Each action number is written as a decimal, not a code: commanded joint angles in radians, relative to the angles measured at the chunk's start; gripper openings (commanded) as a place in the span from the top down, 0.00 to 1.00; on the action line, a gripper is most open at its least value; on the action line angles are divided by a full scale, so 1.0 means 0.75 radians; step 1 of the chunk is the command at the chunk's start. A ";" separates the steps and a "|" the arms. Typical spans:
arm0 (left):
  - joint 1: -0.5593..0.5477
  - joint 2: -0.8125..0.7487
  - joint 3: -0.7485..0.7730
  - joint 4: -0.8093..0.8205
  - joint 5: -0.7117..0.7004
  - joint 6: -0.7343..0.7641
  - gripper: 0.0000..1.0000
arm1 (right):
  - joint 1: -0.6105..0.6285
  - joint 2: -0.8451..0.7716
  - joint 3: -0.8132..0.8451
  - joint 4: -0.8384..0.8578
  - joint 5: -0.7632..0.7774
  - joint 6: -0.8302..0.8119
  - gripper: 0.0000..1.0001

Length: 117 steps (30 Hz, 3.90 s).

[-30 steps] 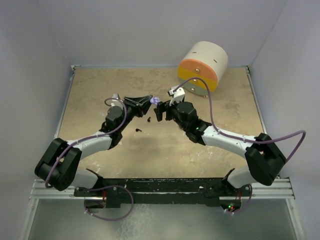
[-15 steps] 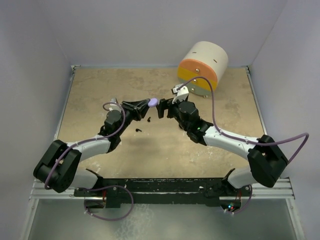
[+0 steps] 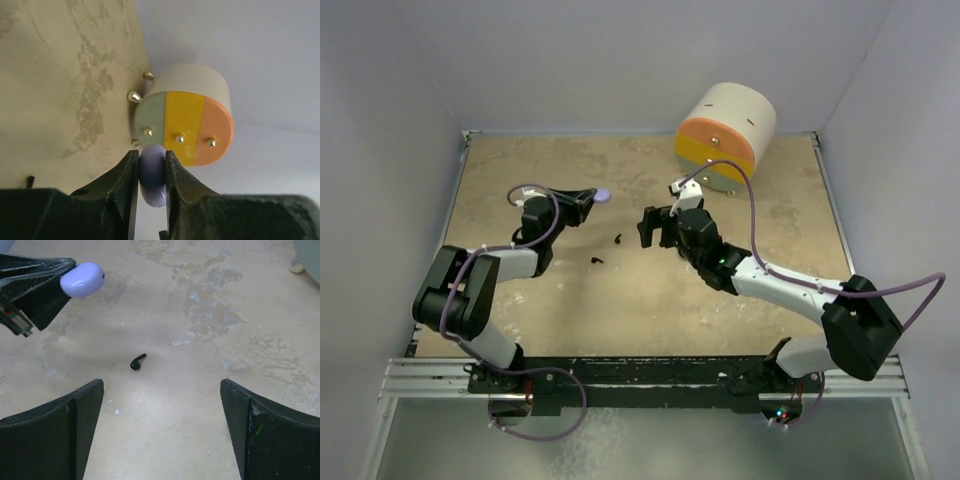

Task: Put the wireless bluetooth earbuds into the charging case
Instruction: Place the charging case at the center of the board, then pick up the charging case at the center of the board.

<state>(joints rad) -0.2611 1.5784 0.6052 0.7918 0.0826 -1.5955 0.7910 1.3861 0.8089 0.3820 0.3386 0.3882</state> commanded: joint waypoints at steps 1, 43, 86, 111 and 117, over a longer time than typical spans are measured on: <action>0.010 0.110 0.099 -0.012 0.019 0.179 1.00 | 0.003 -0.069 0.001 -0.076 0.004 0.071 0.00; 0.120 -0.320 0.194 -0.842 -0.266 0.655 0.34 | -0.227 0.220 0.186 -0.682 0.019 0.410 0.00; 0.029 -0.852 -0.086 -1.066 -0.217 0.623 0.36 | -0.092 0.457 0.293 -0.575 -0.146 0.376 0.03; 0.030 -0.879 -0.113 -1.059 -0.176 0.606 0.36 | -0.012 0.428 0.358 -0.799 -0.010 0.332 0.00; 0.027 -0.851 -0.056 -1.083 -0.114 0.630 0.36 | -0.065 0.459 0.354 -0.750 0.017 0.219 0.00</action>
<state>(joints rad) -0.2363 0.9279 0.5251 -0.0437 -0.0471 -1.1404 0.7662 1.7157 1.0668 -0.1871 0.2989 0.6182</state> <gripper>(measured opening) 0.646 0.998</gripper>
